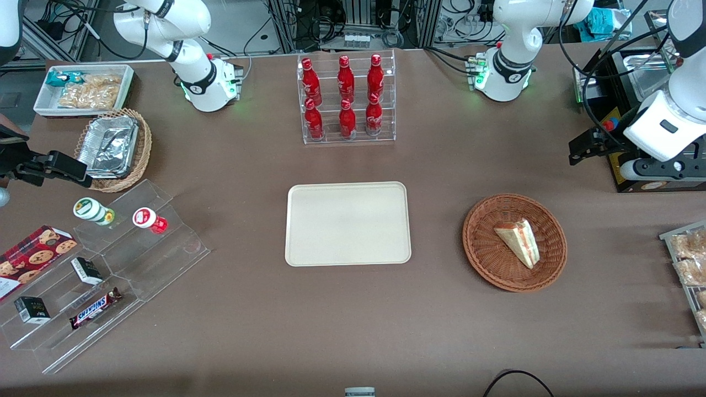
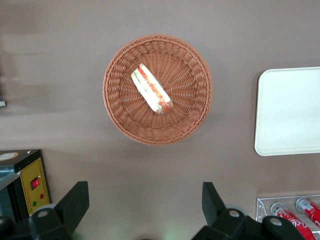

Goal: Place sandwich from basket to tray
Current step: 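Move the left gripper down over the sandwich in the wicker basket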

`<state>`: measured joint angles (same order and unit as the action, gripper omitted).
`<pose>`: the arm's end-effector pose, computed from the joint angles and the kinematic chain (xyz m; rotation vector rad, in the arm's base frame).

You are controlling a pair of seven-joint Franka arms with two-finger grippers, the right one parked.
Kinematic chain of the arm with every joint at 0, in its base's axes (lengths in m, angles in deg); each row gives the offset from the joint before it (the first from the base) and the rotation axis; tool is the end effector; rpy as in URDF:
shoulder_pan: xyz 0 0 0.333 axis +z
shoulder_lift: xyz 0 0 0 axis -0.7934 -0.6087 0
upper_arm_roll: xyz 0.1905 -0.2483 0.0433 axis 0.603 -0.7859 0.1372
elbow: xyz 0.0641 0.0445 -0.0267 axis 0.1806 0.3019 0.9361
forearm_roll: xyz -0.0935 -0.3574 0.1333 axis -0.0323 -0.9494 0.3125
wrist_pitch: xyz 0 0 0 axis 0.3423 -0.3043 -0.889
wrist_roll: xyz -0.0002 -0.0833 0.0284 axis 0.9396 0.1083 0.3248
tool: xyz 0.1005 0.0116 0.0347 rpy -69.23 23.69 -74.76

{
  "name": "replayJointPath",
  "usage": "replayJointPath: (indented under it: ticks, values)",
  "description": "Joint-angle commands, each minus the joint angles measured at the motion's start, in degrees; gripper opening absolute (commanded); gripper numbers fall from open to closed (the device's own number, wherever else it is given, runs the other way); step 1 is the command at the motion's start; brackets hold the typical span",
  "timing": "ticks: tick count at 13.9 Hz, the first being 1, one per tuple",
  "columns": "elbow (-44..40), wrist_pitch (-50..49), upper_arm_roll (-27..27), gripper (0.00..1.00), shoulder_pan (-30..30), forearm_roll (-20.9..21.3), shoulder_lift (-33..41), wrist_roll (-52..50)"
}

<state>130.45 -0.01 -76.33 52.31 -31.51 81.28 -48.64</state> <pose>0.5519 -0.0560 0.6076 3.1244 -0.0567 -0.0953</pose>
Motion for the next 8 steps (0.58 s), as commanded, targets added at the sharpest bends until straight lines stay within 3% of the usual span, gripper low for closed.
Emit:
replayJointPath:
  ticks: [1,4,8]
  values:
    - [-1.03,0.24,0.59,1.0,-0.51,-0.25,-1.01,1.16]
    - [0.99,0.68,0.59,1.0,-0.51,2.64,-2.5,0.81]
    - [5.36,6.1,0.59,1.0,-0.6,3.0,-7.08,0.72]
